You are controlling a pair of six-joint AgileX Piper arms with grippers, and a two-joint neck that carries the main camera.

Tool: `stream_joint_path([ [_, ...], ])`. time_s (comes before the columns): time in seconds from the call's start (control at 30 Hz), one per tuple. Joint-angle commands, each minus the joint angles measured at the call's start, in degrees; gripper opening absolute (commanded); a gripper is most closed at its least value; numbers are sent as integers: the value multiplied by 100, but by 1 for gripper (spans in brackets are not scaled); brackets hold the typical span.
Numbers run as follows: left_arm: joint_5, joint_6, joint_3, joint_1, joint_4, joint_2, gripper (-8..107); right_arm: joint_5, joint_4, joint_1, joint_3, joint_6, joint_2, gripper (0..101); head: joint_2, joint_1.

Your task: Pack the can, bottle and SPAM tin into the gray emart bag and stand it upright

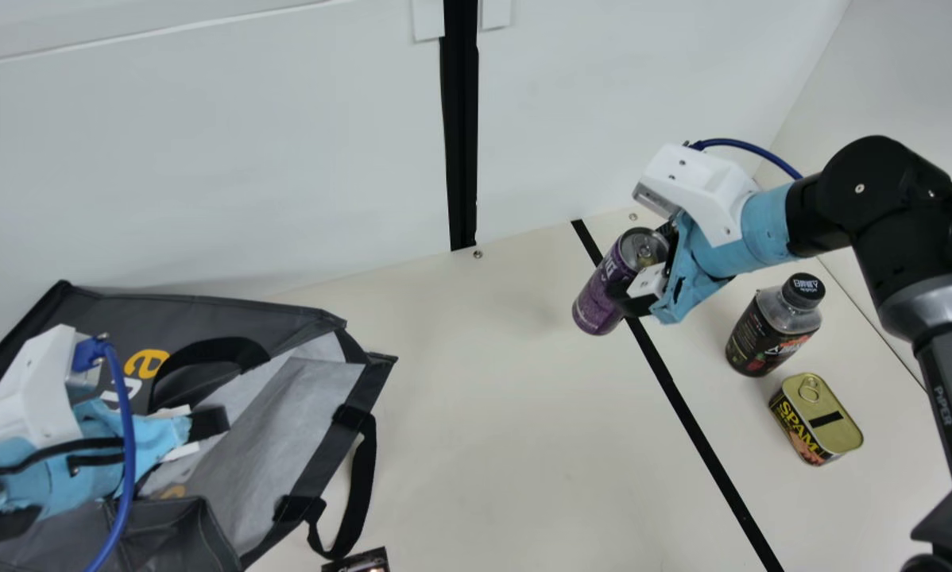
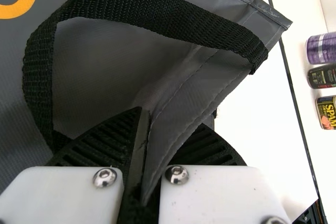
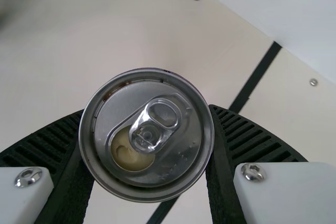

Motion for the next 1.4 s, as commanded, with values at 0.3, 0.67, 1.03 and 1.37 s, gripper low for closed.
stream_joint_path([
  [0.3, 0, 0, 0, 0, 0, 0, -8, 3, 323, 341, 742, -347, -392, 0, -14, -130],
  [0.67, 0, 0, 0, 0, 0, 0, -8, 3, 532, 788, 1358, -462, -818, 0, -14, -130],
  [1.03, 0, 0, 0, 0, 0, 0, -8, 3, 774, 1396, 1793, -217, -1217, 0, -14, -130],
  [1.37, 0, 0, 0, 0, 0, 0, -8, 3, 921, 1919, 1950, 151, -1506, 0, -14, -130],
])
